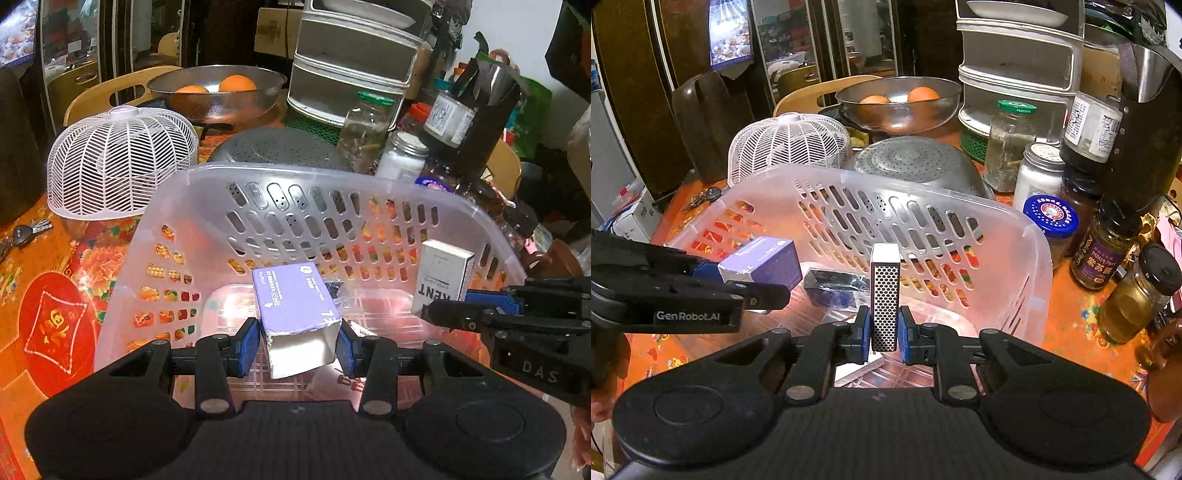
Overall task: Organize objects
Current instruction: 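Lift and carry the lavender box and matchbox over the basket, then open both grippers to release the boxes into the basket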
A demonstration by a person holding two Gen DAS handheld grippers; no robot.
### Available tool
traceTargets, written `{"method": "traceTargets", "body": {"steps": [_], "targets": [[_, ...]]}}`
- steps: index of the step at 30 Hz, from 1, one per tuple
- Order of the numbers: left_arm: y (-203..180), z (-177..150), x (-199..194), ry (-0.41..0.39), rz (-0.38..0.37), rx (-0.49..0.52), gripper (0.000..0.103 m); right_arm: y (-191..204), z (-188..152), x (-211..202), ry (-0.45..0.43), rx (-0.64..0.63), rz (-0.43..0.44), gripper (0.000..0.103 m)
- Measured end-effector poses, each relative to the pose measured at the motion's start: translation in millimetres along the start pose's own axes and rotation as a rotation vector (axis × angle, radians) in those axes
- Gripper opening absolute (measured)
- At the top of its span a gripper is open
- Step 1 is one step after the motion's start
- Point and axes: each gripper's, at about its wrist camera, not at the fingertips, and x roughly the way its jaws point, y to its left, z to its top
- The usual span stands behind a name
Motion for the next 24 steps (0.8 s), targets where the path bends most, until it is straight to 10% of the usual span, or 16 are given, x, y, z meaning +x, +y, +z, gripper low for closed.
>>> {"method": "traceTargets", "body": {"steps": [9,12,19,24], "targets": [[-4,-3,9,0.009,0.036,0.009,0.049,6,0,4,0.012,-0.012,-0.017,0.02],[-2,-4,5,-0.023,0.05,0.008,0.061,6,0,2,-0.007,-0.008,-0.022,0.04],[-4,-11,-26,-0.147,0.038,0.004,0.069,5,-6,-21,-0.104,0.004,-0.042,0.047],[-11,-52,-100,-0.37,-0.024,0.047,0.093,10,-34,-78,-0.285,0.006,-0.055,0.084]]}}
